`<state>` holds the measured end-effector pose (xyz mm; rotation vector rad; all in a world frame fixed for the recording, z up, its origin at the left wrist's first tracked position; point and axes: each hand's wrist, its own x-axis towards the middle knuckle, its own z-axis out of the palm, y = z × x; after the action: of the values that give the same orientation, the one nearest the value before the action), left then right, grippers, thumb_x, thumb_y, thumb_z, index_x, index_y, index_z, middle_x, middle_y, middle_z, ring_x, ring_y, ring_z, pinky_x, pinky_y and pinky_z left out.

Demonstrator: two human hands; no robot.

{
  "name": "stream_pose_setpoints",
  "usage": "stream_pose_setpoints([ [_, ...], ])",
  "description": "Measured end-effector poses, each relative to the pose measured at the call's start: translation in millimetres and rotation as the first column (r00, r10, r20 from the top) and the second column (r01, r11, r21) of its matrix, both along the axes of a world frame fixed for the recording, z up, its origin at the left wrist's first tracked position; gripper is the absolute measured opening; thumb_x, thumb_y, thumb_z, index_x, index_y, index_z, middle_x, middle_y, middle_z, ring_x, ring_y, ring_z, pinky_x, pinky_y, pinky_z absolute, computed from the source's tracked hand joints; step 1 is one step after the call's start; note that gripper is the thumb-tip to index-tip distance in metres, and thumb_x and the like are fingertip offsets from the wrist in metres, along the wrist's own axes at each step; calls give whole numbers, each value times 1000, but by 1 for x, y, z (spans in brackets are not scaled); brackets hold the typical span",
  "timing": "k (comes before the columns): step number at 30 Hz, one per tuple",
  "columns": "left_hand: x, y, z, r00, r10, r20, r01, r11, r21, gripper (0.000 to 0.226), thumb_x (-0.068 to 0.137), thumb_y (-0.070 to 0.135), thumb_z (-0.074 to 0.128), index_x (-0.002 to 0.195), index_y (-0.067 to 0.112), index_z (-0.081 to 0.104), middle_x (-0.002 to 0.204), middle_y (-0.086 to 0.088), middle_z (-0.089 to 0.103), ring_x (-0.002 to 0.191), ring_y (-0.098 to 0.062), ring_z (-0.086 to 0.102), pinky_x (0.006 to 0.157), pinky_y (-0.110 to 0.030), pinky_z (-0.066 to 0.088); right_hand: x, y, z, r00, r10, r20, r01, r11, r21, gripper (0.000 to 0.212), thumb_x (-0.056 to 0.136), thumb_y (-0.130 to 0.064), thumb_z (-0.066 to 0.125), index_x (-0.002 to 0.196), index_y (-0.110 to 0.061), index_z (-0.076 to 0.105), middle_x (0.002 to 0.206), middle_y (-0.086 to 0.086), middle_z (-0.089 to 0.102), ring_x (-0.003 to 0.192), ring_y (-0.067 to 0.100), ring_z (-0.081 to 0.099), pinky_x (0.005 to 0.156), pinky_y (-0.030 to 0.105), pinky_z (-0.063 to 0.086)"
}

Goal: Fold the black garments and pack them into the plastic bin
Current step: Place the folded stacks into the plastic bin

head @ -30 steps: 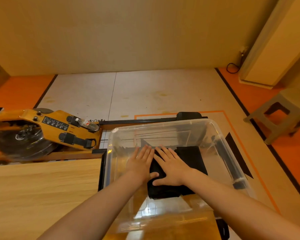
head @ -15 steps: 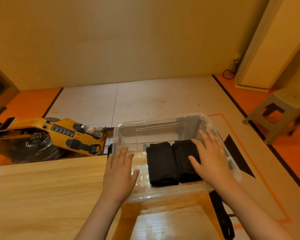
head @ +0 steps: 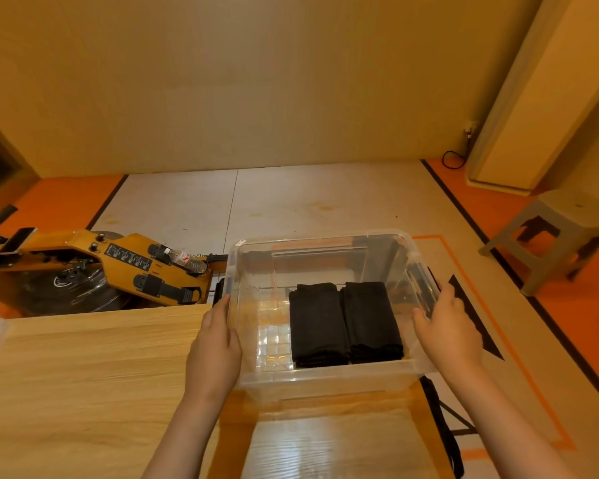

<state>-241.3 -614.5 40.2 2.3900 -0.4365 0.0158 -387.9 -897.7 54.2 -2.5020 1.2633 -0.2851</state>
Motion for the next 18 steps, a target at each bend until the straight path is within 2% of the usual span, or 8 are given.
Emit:
stream_pose_setpoints([
  [2,10,18,-1,1000,5,3,-5,1000,-12,52,97,6,46,147,14,35,146,-5,45,122,-21,51,89,-26,41,6,16,-1,1000,11,1,-11,1000,10,57,95,-30,54,144,-12,30,118,14,55,88,25,62,48,26,39],
  [5,23,48,-2,1000,25,7,-25,999,-21,52,97,7,47,147,12,34,146,-7,45,127,-24,49,98,-33,42,18,46,-1,999,23,22,-24,1000,12,56,95,-31,53,143,-14,32,118,12,56,90,26,62,58,36,55],
  [7,32,70,-2,999,40,5,-40,999,-16,52,98,7,46,148,11,33,147,-7,44,128,-24,47,100,-34,41,28,70,-1,999,12,33,-13,1000,27,55,94,-29,53,143,-13,32,118,13,56,89,27,62,62,42,57],
  [14,77,164,3,998,61,-8,-61,998,9,54,97,7,47,148,10,31,146,-10,44,125,-27,51,97,-37,45,73,168,-2,997,-11,81,7,999,47,58,93,-31,55,142,-12,32,126,13,54,100,30,61,67,41,56],
  [18,107,216,-2,988,136,-76,-137,990,-9,51,98,16,47,146,8,33,132,-16,55,114,-31,57,90,-42,47,99,218,-6,995,-12,104,4,997,78,61,92,-30,56,144,-11,31,129,15,52,106,31,59,71,38,51],
])
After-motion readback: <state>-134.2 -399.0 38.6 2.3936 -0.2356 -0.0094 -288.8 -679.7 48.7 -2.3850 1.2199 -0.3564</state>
